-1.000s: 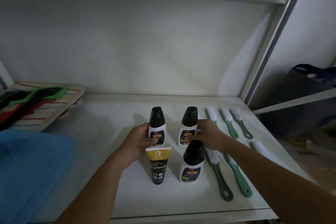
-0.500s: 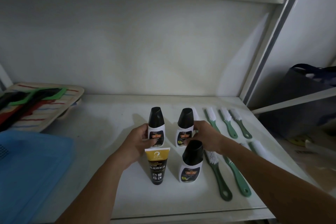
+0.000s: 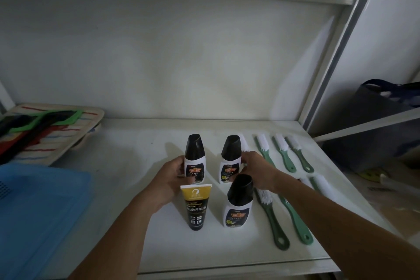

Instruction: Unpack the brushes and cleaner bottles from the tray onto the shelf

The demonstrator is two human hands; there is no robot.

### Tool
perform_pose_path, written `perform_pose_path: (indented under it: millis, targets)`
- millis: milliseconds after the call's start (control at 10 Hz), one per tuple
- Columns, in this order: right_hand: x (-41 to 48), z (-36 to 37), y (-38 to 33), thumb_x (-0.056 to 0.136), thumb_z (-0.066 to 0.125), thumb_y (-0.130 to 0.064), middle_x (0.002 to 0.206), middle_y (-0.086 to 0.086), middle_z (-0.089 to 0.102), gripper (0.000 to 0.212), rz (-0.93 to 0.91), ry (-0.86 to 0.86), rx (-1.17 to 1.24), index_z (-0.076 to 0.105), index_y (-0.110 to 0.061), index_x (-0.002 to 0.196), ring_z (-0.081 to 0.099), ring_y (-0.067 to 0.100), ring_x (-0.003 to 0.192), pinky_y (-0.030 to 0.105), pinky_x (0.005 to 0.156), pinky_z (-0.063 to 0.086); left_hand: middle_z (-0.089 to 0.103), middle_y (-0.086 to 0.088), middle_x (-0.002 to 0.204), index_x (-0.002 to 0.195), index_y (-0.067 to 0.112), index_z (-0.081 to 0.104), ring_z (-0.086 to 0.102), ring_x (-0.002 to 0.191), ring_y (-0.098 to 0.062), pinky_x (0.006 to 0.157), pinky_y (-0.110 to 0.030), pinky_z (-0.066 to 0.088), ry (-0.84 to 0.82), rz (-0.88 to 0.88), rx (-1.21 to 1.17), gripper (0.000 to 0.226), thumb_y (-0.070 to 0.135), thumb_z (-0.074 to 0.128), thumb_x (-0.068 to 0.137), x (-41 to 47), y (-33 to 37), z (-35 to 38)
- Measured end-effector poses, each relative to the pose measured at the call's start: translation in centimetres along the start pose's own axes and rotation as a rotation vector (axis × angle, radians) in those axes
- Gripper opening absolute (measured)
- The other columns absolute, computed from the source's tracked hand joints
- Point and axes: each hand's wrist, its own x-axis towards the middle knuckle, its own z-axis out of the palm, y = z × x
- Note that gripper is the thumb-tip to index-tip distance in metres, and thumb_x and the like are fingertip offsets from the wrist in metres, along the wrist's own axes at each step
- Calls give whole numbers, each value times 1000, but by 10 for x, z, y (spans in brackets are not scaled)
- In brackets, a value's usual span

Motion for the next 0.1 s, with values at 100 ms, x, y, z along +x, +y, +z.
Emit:
perform_pose_path:
  millis: [100]
  targets:
    - [-10,-11,0,81,72,4,110,-8,69,39,24,105,6,69,-14,116,73,26,84,41,73,62,65,8,131,127,34,59,58,124,-12,107,-44,46,39,-5,116,60,0,71,79,-5,3,-3]
